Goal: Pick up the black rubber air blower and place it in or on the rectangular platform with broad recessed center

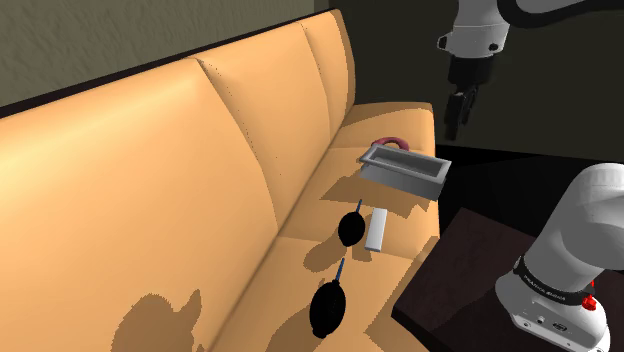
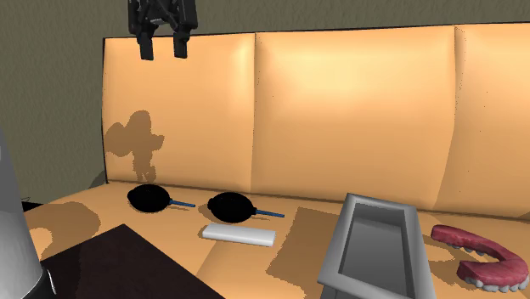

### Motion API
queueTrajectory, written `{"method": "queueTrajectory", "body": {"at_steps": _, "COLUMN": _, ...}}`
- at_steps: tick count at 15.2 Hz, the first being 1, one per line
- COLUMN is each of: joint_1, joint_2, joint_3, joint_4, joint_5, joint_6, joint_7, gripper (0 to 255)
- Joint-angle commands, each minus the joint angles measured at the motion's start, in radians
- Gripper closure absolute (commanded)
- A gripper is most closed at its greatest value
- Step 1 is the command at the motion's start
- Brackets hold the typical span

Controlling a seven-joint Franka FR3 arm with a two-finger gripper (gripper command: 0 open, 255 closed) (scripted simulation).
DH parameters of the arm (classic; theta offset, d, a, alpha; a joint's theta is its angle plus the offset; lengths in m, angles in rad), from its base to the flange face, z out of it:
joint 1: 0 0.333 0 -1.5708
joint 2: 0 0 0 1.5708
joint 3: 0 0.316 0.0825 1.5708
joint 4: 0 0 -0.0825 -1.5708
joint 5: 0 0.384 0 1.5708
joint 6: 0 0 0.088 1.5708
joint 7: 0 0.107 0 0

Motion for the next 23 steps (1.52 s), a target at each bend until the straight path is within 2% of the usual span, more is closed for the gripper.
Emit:
{"method": "queueTrajectory", "body": {"at_steps": 1, "joint_1": 0.0, "joint_2": 0.0, "joint_3": 0.0, "joint_4": 0.0, "joint_5": 0.0, "joint_6": 0.0, "joint_7": 0.0, "gripper": 0}}
{"method": "queueTrajectory", "body": {"at_steps": 8, "joint_1": -0.038, "joint_2": 0.137, "joint_3": 0.102, "joint_4": -0.106, "joint_5": 0.044, "joint_6": 0.247, "joint_7": 0.205, "gripper": 0}}
{"method": "queueTrajectory", "body": {"at_steps": 14, "joint_1": -0.08, "joint_2": 0.323, "joint_3": 0.184, "joint_4": -0.133, "joint_5": 0.051, "joint_6": 0.461, "joint_7": 0.384, "gripper": 0}}
{"method": "queueTrajectory", "body": {"at_steps": 19, "joint_1": -0.124, "joint_2": 0.514, "joint_3": 0.242, "joint_4": -0.111, "joint_5": 0.019, "joint_6": 0.626, "joint_7": 0.546, "gripper": 0}}
{"method": "queueTrajectory", "body": {"at_steps": 23, "joint_1": -0.159, "joint_2": 0.681, "joint_3": 0.274, "joint_4": -0.067, "joint_5": -0.043, "joint_6": 0.739, "joint_7": 0.691, "gripper": 0}}
